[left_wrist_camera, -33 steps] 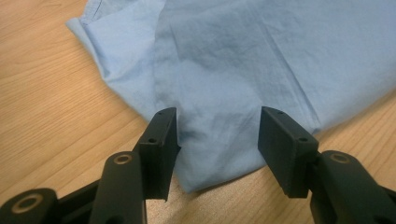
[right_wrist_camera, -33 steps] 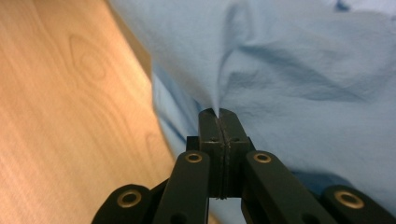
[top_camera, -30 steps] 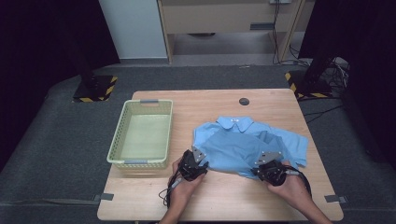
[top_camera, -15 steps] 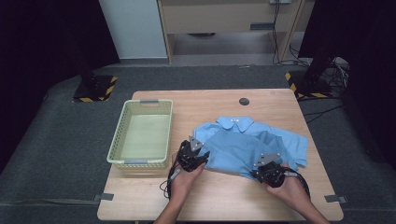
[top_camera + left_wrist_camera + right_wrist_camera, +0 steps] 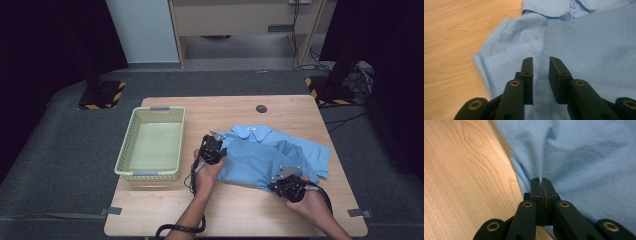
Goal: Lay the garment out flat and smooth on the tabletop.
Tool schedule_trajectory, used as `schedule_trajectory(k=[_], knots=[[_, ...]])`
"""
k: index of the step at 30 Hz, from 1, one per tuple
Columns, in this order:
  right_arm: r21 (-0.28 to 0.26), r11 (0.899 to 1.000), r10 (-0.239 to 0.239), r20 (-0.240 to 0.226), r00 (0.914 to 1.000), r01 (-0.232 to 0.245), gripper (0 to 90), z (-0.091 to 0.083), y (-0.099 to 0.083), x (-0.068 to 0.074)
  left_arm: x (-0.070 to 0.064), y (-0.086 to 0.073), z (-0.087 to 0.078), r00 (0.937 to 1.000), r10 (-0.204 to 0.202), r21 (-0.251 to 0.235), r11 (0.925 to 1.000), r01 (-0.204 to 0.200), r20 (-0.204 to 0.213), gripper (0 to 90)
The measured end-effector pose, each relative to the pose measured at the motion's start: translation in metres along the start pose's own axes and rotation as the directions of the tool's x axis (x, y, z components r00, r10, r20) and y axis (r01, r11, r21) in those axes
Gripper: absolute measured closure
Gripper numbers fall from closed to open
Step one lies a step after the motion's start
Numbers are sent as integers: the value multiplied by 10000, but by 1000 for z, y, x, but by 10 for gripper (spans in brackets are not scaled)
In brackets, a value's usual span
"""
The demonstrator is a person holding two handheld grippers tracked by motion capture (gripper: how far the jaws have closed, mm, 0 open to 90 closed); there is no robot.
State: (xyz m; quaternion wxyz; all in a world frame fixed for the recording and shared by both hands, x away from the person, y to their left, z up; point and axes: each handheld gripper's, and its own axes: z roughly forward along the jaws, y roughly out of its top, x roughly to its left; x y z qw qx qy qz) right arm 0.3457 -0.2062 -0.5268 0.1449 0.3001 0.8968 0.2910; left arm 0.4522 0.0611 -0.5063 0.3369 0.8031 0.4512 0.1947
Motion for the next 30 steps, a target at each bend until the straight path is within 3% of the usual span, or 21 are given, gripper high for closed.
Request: schedule_trajectory(k=[5,8,14,17,20,23,26,30], knots=[[-54,10000,-78,41,10000,78,900,-1,-2,1,8,6,8,9998,45,189,9998,-41,-211,832],[-81,9999,-84,4,10000,84,900,-1,-2,1,18,6,13,9989,-451,287,9986,454,-102,860],[-106,9999,-57,-25,10000,57,900,-1,-4,1,23,7,21,9974,-723,433,9964,726,-75,858],[-123,9999,-18,-40,10000,18,900,-2,-4,0,20,7,29,9980,-571,771,9955,548,283,785],[-143,9999,10,-45,10000,-11,900,-2,-5,0,19,6,29,9979,-536,671,9964,511,367,763],[-133,9999,54,-68,10000,-54,900,-2,-5,0,18,6,30,9925,-813,562,9955,764,910,698],[-126,9999,69,-101,9999,-70,900,-2,-5,0,17,6,31,9898,-735,572,9961,669,1219,635],[-120,9999,56,-105,9999,-58,900,-2,-5,0,14,6,35,9916,-740,643,9957,674,1062,514]])
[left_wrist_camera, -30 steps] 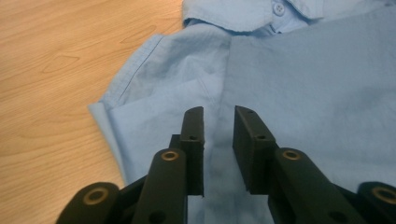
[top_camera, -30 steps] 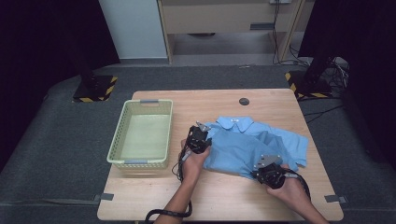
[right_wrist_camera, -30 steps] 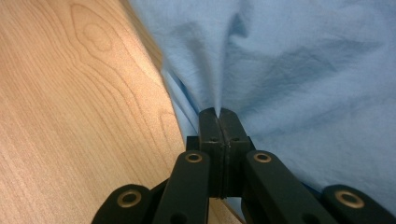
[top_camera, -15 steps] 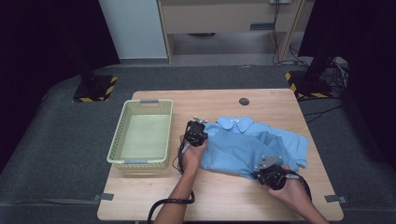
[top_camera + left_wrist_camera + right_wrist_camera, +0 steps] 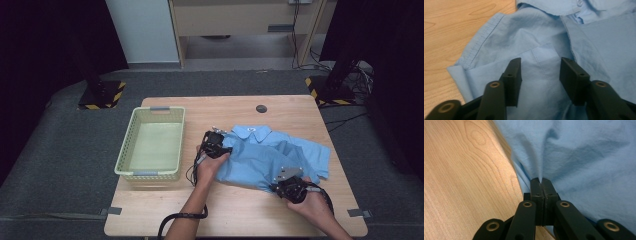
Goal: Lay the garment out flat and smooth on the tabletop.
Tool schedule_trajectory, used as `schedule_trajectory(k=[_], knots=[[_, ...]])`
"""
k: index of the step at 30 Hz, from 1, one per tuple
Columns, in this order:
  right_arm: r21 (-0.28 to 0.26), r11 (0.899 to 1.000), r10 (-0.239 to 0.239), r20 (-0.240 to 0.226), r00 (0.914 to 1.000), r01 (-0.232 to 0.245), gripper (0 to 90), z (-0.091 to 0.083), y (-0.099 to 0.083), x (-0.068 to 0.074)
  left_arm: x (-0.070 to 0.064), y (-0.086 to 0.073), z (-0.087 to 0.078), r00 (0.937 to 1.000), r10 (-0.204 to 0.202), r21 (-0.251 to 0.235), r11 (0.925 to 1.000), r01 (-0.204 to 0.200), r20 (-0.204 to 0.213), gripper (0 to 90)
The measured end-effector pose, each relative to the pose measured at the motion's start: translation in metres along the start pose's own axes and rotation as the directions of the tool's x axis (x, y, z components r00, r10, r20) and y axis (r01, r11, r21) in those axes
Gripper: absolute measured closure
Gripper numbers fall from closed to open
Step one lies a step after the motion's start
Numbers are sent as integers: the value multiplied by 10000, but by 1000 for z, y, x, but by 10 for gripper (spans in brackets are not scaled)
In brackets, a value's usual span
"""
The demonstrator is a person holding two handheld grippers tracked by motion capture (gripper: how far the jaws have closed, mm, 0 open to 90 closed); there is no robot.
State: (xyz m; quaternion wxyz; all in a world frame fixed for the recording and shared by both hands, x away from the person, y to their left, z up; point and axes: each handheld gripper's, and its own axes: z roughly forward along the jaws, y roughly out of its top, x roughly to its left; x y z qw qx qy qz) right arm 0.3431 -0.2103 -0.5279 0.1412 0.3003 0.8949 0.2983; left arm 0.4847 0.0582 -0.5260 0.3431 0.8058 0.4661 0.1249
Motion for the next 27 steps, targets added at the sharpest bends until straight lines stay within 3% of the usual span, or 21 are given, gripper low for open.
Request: schedule_trajectory(k=[4,10,13,16,22,27], knots=[[-1,10000,14,5,10000,-14,897,0,0,0,-4,2,3,9996,171,45,9998,-170,-228,497],[18,10000,-26,48,10000,26,895,0,0,1,-14,6,9,9989,428,117,9990,-426,-200,439],[25,10000,-48,58,10000,47,894,0,0,1,-20,7,10,9951,767,206,9969,-755,-625,444],[36,10000,-53,63,10000,53,892,0,0,1,-19,7,9,9952,590,193,9981,-577,-780,553],[41,10000,-62,103,9999,61,887,0,0,2,-19,7,3,9970,514,-8,9987,-515,-579,860],[37,10000,-23,107,9999,23,886,0,0,2,-18,11,-8,9976,574,-225,9980,-583,-377,897]])
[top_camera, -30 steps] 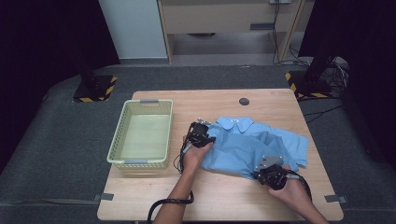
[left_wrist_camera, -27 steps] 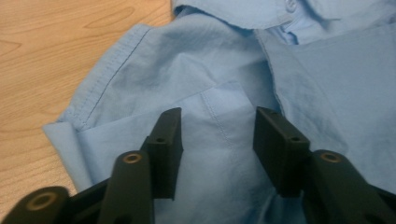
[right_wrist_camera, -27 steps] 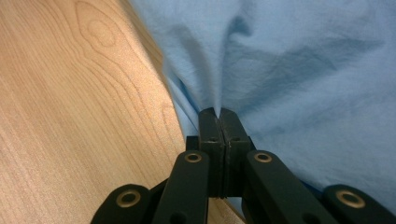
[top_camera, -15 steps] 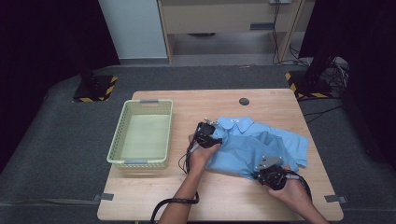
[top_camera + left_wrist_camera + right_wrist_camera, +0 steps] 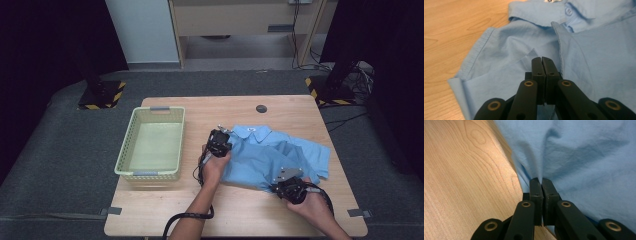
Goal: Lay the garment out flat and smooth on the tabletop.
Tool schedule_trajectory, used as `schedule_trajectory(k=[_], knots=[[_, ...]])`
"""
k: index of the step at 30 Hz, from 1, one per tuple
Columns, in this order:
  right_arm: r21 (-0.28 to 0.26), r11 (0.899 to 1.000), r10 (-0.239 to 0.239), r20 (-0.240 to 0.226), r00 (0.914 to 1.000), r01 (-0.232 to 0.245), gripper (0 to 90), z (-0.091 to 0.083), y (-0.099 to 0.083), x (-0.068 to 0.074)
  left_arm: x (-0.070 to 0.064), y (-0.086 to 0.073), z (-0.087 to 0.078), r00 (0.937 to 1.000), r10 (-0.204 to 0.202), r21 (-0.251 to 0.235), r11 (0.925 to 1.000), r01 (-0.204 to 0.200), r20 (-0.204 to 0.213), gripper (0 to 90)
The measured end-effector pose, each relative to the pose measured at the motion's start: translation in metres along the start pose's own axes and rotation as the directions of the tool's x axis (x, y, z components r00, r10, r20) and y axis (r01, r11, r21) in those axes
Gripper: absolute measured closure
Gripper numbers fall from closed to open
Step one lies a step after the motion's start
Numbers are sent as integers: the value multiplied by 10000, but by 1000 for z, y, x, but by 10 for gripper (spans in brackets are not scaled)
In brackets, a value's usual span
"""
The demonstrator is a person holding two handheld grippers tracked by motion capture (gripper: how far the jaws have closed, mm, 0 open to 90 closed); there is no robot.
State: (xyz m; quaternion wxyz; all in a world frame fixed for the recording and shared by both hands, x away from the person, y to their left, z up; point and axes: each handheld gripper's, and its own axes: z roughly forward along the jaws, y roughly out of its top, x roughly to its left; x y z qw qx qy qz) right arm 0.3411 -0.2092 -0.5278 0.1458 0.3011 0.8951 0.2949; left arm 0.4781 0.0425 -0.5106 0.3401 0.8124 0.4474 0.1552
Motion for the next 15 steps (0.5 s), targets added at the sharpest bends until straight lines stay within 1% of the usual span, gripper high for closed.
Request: schedule_trajectory(k=[4,6,7,9,11,13,15], knots=[[30,10000,32,2,10000,-32,886,0,0,0,2,3,-7,9999,107,-6,9999,-107,114,898],[33,10000,50,10,10000,-50,886,0,0,0,2,3,-6,9998,98,43,9999,-98,169,884],[31,10000,38,26,10000,-38,886,0,0,0,3,3,-6,9999,109,79,9999,-110,129,879],[46,10000,40,38,10000,-40,886,0,1,0,5,2,-5,9999,57,140,9999,-59,110,890],[38,10000,49,34,10000,-50,886,0,0,0,8,0,-3,9999,-56,163,9999,54,110,880],[28,10000,52,26,10000,-52,886,0,0,0,10,-1,-3,9998,-124,212,9997,122,130,900],[32,10000,40,27,10000,-40,886,0,0,0,12,-2,-3,9998,-187,227,9996,185,108,900]])
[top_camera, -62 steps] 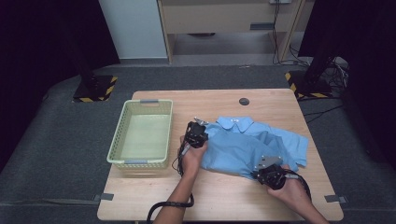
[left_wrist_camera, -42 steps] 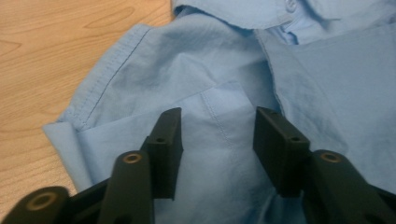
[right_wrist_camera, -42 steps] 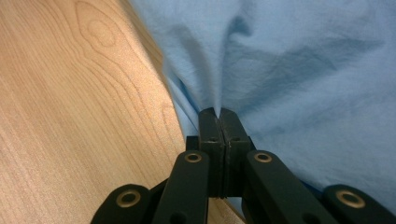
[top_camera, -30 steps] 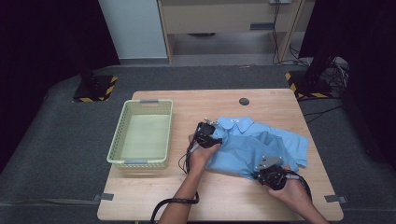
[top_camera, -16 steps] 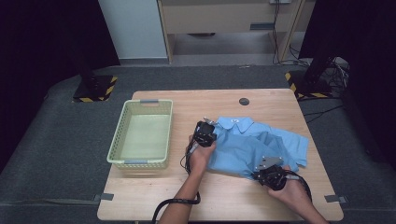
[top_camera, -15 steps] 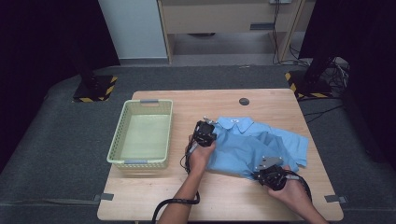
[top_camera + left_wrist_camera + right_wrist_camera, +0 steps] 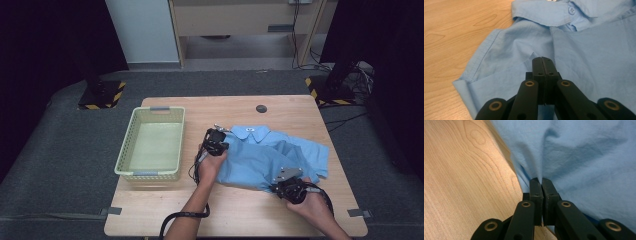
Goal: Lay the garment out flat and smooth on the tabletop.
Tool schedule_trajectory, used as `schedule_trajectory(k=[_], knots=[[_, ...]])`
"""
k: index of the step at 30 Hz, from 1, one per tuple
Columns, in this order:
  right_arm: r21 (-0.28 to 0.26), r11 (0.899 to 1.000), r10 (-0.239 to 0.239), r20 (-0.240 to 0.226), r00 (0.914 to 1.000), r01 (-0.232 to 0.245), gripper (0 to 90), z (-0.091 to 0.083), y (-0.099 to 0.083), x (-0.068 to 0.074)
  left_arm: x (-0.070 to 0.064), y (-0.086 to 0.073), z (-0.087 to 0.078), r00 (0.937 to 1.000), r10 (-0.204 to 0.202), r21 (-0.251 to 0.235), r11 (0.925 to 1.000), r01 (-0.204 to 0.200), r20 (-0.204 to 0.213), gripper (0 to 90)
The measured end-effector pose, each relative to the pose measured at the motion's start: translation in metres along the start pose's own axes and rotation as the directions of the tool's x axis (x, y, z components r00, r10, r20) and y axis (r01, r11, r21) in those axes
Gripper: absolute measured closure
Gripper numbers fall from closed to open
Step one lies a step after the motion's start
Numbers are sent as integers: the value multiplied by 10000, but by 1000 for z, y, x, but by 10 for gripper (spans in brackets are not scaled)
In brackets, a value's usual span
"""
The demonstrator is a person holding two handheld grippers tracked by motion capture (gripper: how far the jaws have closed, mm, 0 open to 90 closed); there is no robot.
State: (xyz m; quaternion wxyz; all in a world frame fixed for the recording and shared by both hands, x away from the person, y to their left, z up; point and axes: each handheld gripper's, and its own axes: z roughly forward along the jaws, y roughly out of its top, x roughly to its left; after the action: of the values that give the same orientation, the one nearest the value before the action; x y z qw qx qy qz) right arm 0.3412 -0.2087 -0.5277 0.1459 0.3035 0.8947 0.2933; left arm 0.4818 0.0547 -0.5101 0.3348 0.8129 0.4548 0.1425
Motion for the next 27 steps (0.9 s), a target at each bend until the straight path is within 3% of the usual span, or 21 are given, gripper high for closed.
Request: schedule_trajectory(k=[8,14,18,20,23,27], knots=[[-16,10000,15,-20,10000,-15,880,0,0,0,8,-3,-9,9997,-230,-142,9996,228,-78,900],[-5,9999,121,-39,9999,-121,850,0,0,0,11,-3,-34,9998,-153,-582,9982,145,-138,900],[51,9995,307,-215,9993,-306,714,-1,1,2,14,-6,-56,9996,81,-747,9972,-100,-261,900],[84,9999,111,-207,9997,-110,637,-7,4,1,16,-7,-65,9995,116,-791,9968,-140,-303,900],[-550,9970,538,-206,9983,-549,561,-27,6,-12,21,-9,-76,9992,175,-794,9966,-203,-361,900],[-1083,9848,1412,472,9889,-1354,475,-47,0,-49,24,-9,-87,9986,296,-777,9964,-328,-429,900]])
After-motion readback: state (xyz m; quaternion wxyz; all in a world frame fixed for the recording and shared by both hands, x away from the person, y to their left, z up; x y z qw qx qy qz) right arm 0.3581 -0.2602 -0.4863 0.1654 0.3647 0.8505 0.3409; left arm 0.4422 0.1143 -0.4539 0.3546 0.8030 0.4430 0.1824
